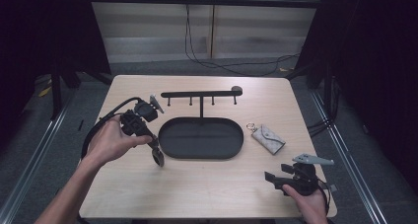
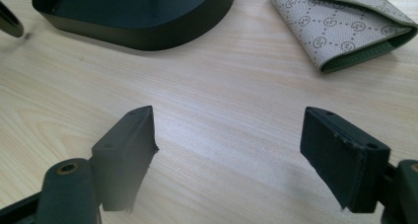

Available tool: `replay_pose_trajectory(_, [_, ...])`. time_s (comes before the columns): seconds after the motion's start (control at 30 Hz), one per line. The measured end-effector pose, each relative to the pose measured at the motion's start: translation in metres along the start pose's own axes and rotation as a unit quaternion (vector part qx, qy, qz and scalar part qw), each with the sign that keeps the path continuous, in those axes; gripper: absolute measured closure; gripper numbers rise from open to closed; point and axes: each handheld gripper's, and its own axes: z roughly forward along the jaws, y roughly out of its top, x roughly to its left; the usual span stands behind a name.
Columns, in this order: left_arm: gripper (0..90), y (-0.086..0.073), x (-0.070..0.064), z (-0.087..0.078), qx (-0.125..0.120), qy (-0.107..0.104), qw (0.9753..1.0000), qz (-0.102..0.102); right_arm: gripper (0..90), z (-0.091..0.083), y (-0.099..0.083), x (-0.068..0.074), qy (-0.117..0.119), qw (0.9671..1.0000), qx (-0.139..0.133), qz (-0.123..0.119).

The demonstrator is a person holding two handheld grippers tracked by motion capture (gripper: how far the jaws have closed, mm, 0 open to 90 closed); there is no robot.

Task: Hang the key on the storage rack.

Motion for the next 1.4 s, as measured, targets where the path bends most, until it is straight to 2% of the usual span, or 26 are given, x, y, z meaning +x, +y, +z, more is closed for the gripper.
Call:
replay_pose_trajectory(0.13, [70.9,0.003,0.001,-0.002,0.002,0.000,1.0000,-0.001,21.5,0.000,0.000,0.000,0.000,1.0000,0.001,0.000])
replay_pose_trajectory(0.27, [70.9,0.008,0.004,-0.003,0.008,-0.001,0.9999,-0.011,21.6,0.000,0.000,0.000,0.000,1.0000,0.000,-0.001])
replay_pose_trajectory(0.73, [70.9,0.033,0.007,-0.017,0.029,0.005,0.9993,-0.024,21.5,0.000,0.000,0.000,0.001,1.0000,0.003,-0.001])
replay_pose_trajectory(0.8, [70.9,0.036,0.009,-0.018,0.028,0.004,0.9994,-0.022,21.5,0.000,0.000,0.000,0.001,1.0000,0.001,0.000])
replay_pose_trajectory(0.83, [70.9,0.037,0.009,-0.018,0.027,0.003,0.9992,-0.027,21.5,0.000,0.000,0.000,0.001,1.0000,0.001,0.000])
replay_pose_trajectory(0.87, [70.9,0.038,0.010,-0.019,0.029,0.001,0.9993,-0.023,21.5,0.000,0.000,0.000,0.001,1.0000,0.001,0.000])
replay_pose_trajectory(1.07, [70.9,0.048,0.016,-0.021,0.034,0.003,0.9989,-0.033,21.5,0.000,0.000,0.000,0.003,1.0000,0.001,0.001])
replay_pose_trajectory(1.4, [71.0,0.065,0.021,-0.023,0.039,0.009,0.9988,-0.029,21.1,0.001,0.000,0.000,0.005,1.0000,0.002,0.002])
